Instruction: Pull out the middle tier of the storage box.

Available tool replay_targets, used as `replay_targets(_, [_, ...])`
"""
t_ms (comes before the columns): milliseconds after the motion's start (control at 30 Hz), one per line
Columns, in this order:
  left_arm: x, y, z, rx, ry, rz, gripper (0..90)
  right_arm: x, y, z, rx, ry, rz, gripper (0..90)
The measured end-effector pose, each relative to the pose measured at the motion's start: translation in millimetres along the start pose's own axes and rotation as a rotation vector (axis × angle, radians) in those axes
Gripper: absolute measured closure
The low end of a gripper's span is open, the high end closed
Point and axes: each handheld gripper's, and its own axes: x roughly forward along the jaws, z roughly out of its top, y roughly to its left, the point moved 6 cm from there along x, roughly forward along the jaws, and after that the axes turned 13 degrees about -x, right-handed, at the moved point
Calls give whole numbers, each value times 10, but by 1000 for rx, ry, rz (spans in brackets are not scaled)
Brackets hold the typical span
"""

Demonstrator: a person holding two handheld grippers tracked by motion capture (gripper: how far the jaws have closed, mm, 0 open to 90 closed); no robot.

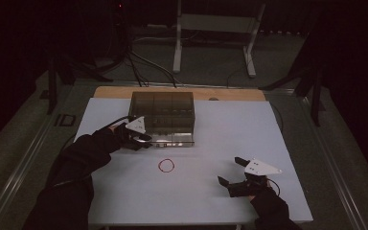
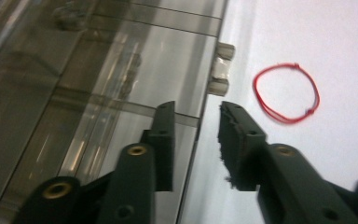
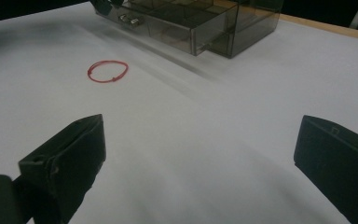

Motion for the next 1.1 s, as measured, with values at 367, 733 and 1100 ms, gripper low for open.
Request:
replay_targets(367, [-160,37,39,-195,-34,39,370,7,5,-1,-4,5,0,24])
replay_targets(733, [-223,-52,27,-243,-53,98,69,7,6,2,-7,5,-2,24])
replay_targets(1100, [-319,-194,116,-331,-171,117,27,7,-2,2,-3,6,-5,24])
